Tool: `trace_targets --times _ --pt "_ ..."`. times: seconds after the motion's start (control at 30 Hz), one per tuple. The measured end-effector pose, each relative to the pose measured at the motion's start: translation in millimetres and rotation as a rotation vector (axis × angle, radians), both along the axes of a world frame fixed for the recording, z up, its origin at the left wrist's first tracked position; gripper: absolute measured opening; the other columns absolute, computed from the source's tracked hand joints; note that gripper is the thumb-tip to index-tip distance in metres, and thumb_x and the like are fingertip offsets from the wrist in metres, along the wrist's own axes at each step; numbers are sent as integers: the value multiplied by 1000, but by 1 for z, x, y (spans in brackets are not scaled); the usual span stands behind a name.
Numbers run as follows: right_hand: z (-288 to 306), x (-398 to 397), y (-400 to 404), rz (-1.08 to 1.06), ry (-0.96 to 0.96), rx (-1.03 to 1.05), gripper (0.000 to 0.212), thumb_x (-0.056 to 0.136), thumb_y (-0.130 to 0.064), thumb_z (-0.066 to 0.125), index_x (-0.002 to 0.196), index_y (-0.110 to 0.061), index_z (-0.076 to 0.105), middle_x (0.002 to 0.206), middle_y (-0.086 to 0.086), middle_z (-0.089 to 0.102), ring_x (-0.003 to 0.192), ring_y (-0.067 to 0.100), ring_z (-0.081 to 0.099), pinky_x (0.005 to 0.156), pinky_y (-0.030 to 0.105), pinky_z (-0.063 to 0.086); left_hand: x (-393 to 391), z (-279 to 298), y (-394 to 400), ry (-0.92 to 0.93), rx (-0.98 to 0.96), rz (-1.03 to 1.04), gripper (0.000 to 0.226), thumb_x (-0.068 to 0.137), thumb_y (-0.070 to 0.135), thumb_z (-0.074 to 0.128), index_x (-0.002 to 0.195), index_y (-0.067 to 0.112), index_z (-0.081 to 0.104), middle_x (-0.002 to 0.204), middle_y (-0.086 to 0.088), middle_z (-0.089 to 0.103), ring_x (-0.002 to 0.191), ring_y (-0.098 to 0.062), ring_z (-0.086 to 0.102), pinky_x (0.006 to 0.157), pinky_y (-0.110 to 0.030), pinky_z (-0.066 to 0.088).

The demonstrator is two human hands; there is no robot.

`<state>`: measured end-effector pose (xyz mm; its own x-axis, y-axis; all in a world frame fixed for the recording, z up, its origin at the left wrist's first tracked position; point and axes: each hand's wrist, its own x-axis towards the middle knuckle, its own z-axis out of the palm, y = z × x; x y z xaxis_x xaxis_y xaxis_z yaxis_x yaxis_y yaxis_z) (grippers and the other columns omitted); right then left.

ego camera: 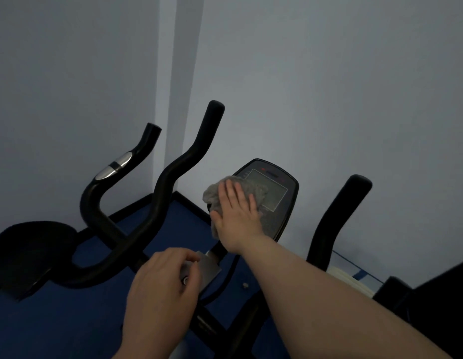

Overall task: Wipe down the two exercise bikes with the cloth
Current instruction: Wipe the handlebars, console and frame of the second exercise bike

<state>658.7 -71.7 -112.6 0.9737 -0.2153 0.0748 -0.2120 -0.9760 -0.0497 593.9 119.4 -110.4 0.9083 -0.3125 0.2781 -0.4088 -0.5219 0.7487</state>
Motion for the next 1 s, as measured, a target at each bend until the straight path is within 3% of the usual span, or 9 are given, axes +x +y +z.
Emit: trace_targets --times 0.2,0.47,0.7,0.77,1.0 --pt "18 22 -27 51 -2 -70 60 102 -43 19 152 -23 -8 161 -2 -11 147 15 -15 117 41 -10 0 -1 0 -16 -20 9 12 84 22 62 87 34 62 81 26 56 82 0 55 72 -27 48" --pt "29 0 -45 -455 -46 -79 63 100 -45 10 150 -18 -19 159 6 -22 146 24 -19 119 44 -8 0 -9 -1 -43 -32 27 9 85 21 59 86 29 61 81 21 58 79 -3 53 73 -27 45" --pt "20 -25 -6 -720 -5 222 72 101 -40 22 145 -14 -30 152 9 -38 144 40 -14 118 45 6 -2 -11 -1 -91 6 45 5 85 20 60 84 24 64 78 14 60 76 -6 52 69 -25 43" --pt "18 -28 6 -740 24 259 77 101 -41 25 142 -13 -33 150 13 -40 144 43 -13 118 46 9 -2 -11 -2 -90 17 47 6 85 22 58 86 24 64 80 13 61 77 -6 52 68 -25 44" --pt "7 -39 15 -602 115 79 78 100 -48 19 140 -5 -33 151 20 -34 141 38 -26 119 46 -7 -3 -11 -2 -72 -5 62 7 86 22 58 87 24 65 80 13 60 79 -5 51 68 -23 40"
